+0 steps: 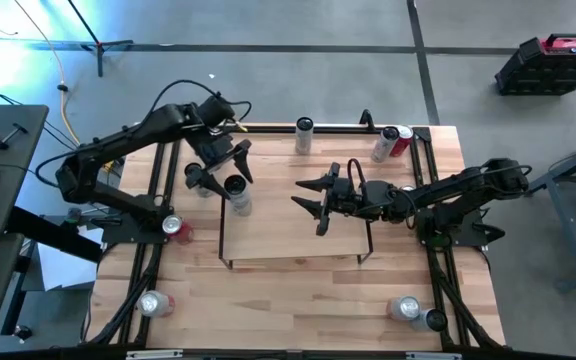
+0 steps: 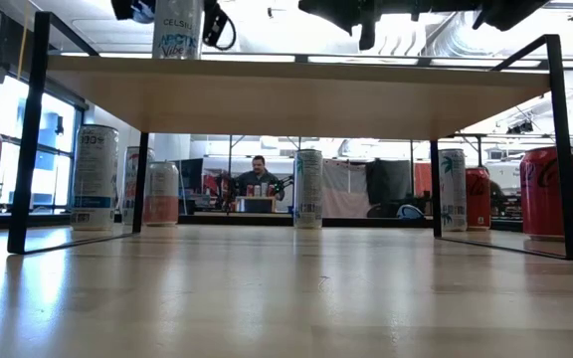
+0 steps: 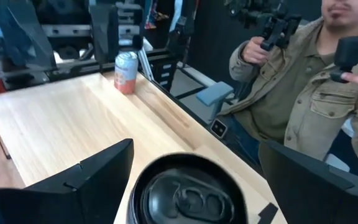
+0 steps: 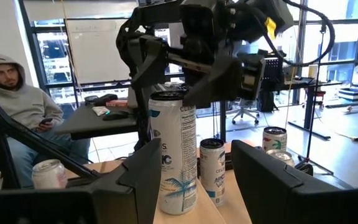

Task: Place canned beverage on shelf
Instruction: Put the bottom left white blue soda can on the shelf

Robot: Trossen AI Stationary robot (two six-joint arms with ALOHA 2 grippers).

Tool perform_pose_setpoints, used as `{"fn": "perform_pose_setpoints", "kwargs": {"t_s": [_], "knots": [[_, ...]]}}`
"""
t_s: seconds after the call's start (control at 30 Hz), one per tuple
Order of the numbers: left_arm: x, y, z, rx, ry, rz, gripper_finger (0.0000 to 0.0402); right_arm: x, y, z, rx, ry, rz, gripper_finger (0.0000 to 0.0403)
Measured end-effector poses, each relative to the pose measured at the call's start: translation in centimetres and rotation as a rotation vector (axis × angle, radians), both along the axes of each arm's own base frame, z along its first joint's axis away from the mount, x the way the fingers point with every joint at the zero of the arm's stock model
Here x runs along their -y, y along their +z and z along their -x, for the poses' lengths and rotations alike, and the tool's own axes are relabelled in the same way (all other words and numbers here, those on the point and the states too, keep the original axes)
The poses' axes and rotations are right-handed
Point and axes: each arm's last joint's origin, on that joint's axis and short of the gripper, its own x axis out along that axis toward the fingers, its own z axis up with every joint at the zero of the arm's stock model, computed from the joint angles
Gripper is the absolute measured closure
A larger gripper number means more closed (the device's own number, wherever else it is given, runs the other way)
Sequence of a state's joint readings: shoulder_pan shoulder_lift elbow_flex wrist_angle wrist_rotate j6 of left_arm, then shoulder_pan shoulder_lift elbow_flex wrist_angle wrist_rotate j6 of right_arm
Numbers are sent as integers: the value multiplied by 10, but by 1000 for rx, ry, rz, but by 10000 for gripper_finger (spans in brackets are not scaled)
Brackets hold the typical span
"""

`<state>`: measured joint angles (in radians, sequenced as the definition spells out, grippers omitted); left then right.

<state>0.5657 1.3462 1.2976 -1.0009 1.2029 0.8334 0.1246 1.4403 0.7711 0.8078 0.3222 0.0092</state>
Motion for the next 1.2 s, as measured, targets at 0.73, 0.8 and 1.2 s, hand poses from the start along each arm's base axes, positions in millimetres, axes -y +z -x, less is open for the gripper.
{"fn": "perform_pose_setpoints", "kwargs": {"t_s": [0.73, 0.8, 1.2], "knots": [[68, 79, 34, 135, 100, 42, 64, 1, 26, -68, -341, -63, 248, 129], [78, 83, 40, 136, 68, 57, 64, 3, 28, -75, -393, -47, 255, 110], [117, 73, 61, 148, 109, 29, 64, 27, 2, -106, -481, 100, 161, 86]]}}
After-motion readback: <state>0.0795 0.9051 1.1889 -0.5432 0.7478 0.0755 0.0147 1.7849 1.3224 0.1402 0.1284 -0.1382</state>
